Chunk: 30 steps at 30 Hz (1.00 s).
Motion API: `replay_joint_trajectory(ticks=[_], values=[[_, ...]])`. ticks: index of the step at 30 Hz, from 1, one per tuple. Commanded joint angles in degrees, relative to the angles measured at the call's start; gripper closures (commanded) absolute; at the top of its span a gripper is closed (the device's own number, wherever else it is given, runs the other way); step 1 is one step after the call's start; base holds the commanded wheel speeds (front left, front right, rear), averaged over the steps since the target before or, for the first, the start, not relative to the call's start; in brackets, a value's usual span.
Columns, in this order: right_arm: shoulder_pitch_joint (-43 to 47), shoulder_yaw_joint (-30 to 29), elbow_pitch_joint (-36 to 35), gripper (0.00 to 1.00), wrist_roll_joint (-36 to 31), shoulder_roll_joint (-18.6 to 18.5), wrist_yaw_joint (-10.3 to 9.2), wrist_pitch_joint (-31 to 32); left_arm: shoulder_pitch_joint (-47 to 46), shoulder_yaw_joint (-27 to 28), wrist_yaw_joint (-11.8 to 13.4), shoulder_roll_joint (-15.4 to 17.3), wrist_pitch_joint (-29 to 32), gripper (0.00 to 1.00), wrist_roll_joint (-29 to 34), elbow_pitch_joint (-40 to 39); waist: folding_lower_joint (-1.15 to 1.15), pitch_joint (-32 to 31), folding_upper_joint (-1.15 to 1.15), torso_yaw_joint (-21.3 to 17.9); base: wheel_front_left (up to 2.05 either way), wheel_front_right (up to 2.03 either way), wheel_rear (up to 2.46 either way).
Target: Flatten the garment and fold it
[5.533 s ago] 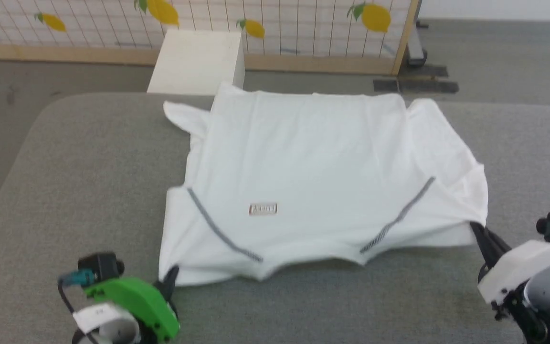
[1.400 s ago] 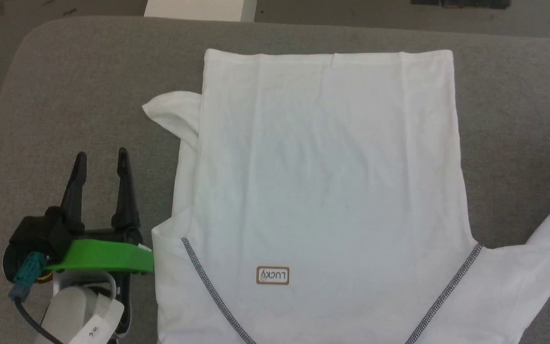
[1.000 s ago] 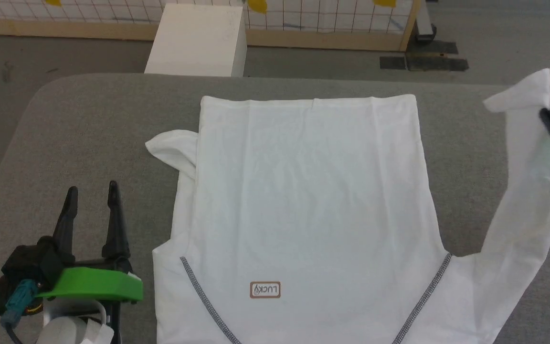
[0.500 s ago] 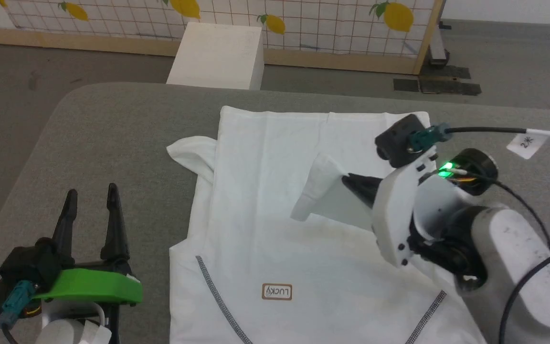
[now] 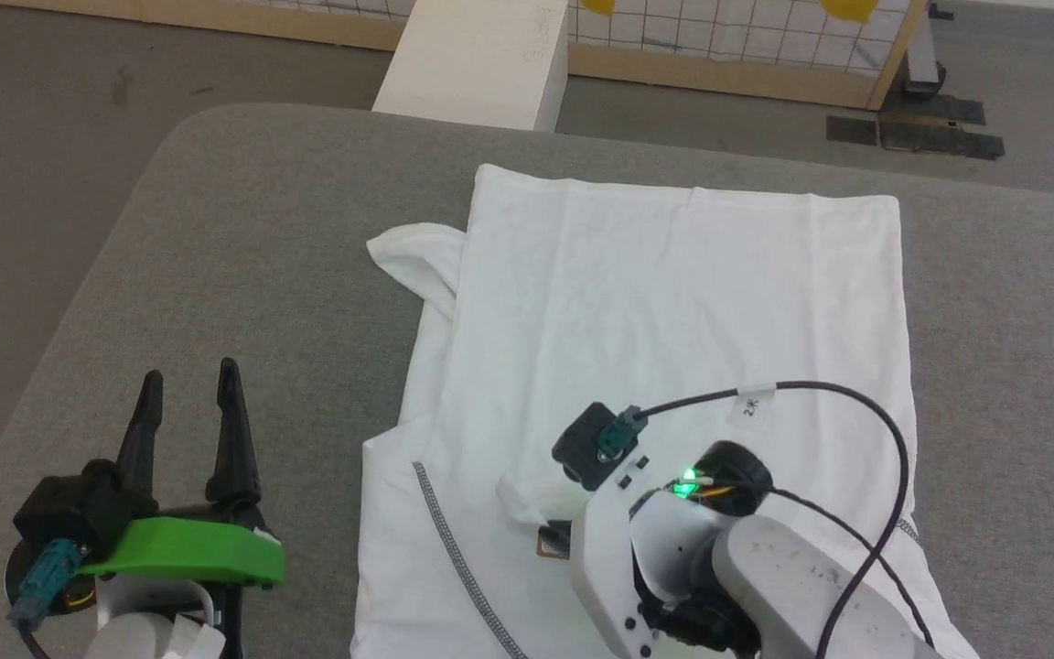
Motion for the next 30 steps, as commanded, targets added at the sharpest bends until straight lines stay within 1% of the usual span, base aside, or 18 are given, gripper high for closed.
replay_joint_trajectory(ticks=[1,4,5,6,7,9,12,16,18,21,24,30], values=[[0.57,0.79,1.10,1.00,0.47,0.27,-0.09,-0.90,-0.82,-0.21,-0.15,-0.30,-0.53,0.00,-0.38,0.29,0.00,0.56,0.49,0.39,0.00,0.00,0.00],[0.33,2.37,3.25,1.00,1.04,0.40,-0.09,-1.94,-1.06,-0.36,-0.24,-0.46,-0.67,0.00,-0.53,0.80,0.00,0.84,0.49,0.31,0.00,0.00,0.00],[0.17,2.95,3.79,0.77,1.48,0.51,-0.09,-2.31,-1.16,-0.40,-0.25,-0.51,-0.73,0.00,-0.57,0.99,0.00,0.87,0.49,0.21,0.00,0.00,0.00],[0.04,3.48,4.13,0.52,2.02,0.57,-0.09,-2.56,-1.20,-0.40,-0.25,-0.53,-0.76,0.00,-0.61,1.15,0.00,0.81,0.49,0.07,0.00,0.00,0.00],[-0.14,3.72,4.43,0.00,2.74,0.65,-0.09,-3.16,-1.22,-0.41,-0.24,-0.52,-0.80,0.00,-0.63,1.32,0.00,0.71,0.49,-0.12,0.00,0.00,0.00],[-0.59,4.07,4.42,0.00,4.10,0.68,-0.09,-3.70,-1.19,-0.47,-0.27,-0.44,-0.79,0.00,-0.71,1.65,0.00,0.36,0.49,-0.50,0.00,0.00,0.00],[-1.41,3.03,3.28,0.00,6.37,0.68,-0.09,-5.06,-1.11,-0.39,-0.15,-0.21,-0.62,0.00,-0.82,1.89,0.00,-0.43,0.49,-1.26,0.00,0.00,0.00],[-2.37,-0.14,-0.51,0.00,9.19,-0.25,-0.09,-6.15,-0.58,-0.11,0.09,0.34,-0.22,0.00,-0.94,1.72,0.00,-1.76,0.49,-2.54,0.00,0.00,0.00],[-2.57,-2.98,-2.94,0.00,9.99,-1.34,-0.09,-6.78,-0.15,0.05,0.26,0.66,0.06,0.00,-0.98,1.55,0.00,-2.54,0.49,-3.32,0.00,0.00,0.00],[-2.08,-9.53,-6.63,0.00,10.77,-2.67,-0.09,-8.21,0.59,0.25,0.47,1.13,0.52,0.00,-1.07,1.10,0.00,-3.69,0.49,-4.63,0.00,0.00,0.00],[-0.87,-17.24,-9.29,0.00,9.43,-3.62,-0.09,-10.28,1.17,0.33,0.68,1.41,0.91,0.00,-1.16,0.68,0.00,-4.57,0.49,-5.82,0.00,0.00,0.00],[4.08,-35.51,-12.60,0.00,2.16,-4.01,-0.09,-15.64,1.90,0.15,0.77,1.42,1.26,0.00,-1.63,0.47,0.00,-5.04,0.49,-7.64,0.00,0.00,0.00]])
